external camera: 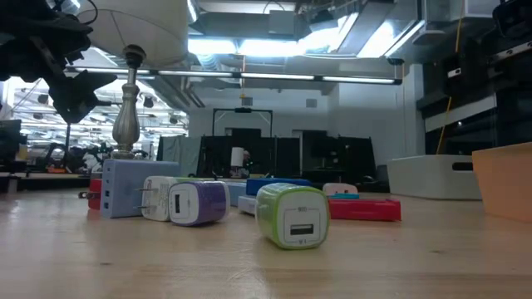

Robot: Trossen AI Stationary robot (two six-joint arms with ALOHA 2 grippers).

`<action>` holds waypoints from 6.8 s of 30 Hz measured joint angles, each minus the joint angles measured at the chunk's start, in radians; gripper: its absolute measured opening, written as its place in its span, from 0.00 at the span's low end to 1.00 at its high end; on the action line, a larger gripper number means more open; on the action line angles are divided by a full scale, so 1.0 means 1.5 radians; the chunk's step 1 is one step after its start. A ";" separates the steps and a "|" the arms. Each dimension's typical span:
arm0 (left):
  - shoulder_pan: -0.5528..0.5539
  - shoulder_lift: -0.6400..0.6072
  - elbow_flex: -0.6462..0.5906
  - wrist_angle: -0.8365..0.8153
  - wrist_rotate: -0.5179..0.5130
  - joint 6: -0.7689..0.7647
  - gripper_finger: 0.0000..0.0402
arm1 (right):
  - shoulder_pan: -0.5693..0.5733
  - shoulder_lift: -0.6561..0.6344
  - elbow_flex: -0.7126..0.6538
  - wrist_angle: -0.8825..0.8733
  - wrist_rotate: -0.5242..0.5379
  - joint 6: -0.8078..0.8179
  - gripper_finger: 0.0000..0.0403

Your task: Pick & Place Office items

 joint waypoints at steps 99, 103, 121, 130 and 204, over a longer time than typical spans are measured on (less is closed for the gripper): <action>0.037 0.052 0.003 0.002 -0.413 0.220 0.68 | 0.000 0.000 0.000 0.215 0.634 -0.024 0.65; 0.089 0.146 0.042 -0.054 -0.361 0.227 0.68 | -0.001 0.000 0.000 0.208 0.656 -0.035 0.65; 0.362 0.721 0.339 -0.099 -0.035 0.345 0.68 | -0.001 0.000 0.000 0.206 0.669 -0.054 0.65; 0.362 0.899 0.437 -0.084 -0.067 0.372 0.68 | -0.001 0.000 0.000 0.198 0.663 -0.054 0.65; 0.343 1.042 0.459 0.035 0.065 0.297 0.22 | -0.001 0.000 0.000 0.186 0.651 -0.037 0.65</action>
